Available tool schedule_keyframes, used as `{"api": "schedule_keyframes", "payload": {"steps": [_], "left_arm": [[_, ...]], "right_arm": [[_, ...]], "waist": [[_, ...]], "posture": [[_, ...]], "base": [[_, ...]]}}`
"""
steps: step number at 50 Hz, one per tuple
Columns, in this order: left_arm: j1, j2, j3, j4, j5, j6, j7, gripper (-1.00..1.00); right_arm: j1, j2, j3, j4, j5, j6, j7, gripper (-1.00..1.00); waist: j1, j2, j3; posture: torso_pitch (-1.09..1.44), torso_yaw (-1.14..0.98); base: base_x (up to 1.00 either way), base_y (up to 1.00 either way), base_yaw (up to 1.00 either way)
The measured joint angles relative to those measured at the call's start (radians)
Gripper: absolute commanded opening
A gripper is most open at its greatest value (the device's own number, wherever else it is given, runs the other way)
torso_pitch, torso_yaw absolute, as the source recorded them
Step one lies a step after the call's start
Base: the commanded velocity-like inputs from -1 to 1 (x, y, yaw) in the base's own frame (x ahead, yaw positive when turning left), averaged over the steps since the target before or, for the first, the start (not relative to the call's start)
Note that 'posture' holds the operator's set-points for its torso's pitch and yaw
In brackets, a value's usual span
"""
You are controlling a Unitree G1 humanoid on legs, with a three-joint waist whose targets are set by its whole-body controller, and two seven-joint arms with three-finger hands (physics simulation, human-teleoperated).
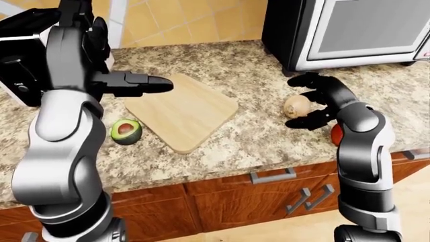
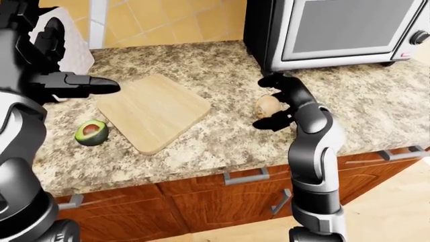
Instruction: Place the avocado, onion, tomato and bell pepper on the cutting board.
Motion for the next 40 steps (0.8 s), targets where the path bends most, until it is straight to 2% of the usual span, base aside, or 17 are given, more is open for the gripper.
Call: {"api": "schedule_keyframes", "payload": {"steps": [3, 11, 13, 18, 22, 29, 34, 40], "left_arm": [[-0.001, 0.003, 0.002, -0.003, -0.001, 0.001, 0.001, 1.0], [-0.002, 0.011, 0.009, -0.013, -0.009, 0.01, 0.005, 1.0], [-0.001, 0.012, 0.009, -0.012, -0.011, 0.009, 0.005, 1.0], [0.002, 0.014, 0.01, -0.01, -0.013, 0.006, 0.006, 1.0], [0.001, 0.021, 0.017, -0.019, -0.018, 0.014, 0.006, 1.0], [-0.017, 0.029, 0.017, -0.016, -0.026, 0.021, 0.012, 1.0], [-0.022, 0.034, 0.018, -0.014, -0.03, 0.024, 0.014, 1.0], [-0.019, 0.036, 0.018, -0.011, -0.034, 0.022, 0.014, 1.0]], "right_arm": [[-0.002, 0.0, 0.0, 0.003, -0.003, -0.002, 0.0, 0.32], [-0.001, -0.003, 0.004, -0.013, -0.019, -0.006, 0.015, 0.11], [-0.003, -0.003, 0.004, -0.013, -0.025, -0.01, 0.02, -0.07], [0.0, 0.0, 0.002, -0.018, -0.035, -0.023, 0.031, -0.28], [-0.003, 0.001, 0.005, -0.022, -0.04, -0.028, 0.048, -0.57], [-0.021, 0.009, 0.022, -0.026, -0.049, -0.029, 0.086, -0.83], [-0.065, 0.013, 0.039, -0.046, -0.068, -0.007, 0.125, -0.89], [-0.175, 0.042, 0.079, -0.103, -0.124, 0.031, 0.184, -0.95]], "waist": [[0.0, 0.0, -0.001], [-0.001, 0.0, -0.003], [-0.002, 0.0, -0.003], [-0.003, -0.001, -0.003], [-0.004, 0.0, -0.002], [-0.004, 0.003, 0.001], [-0.005, 0.007, 0.007], [-0.009, 0.011, 0.009]], "posture": [[0.0, 0.0], [0.0, 0.0], [0.0, 0.0], [0.0, 0.0], [0.0, 0.0], [0.0, 0.0], [0.0, 0.0], [0.0, 0.0]], "base": [[0.0, 0.0, 0.0], [0.0, 0.0, 0.0], [0.0, 0.0, 0.0], [0.0, 0.0, 0.0], [0.0, 0.0, 0.0], [0.0, 0.0, 0.0], [0.0, 0.0, 0.0], [0.0, 0.0, 0.0]]}}
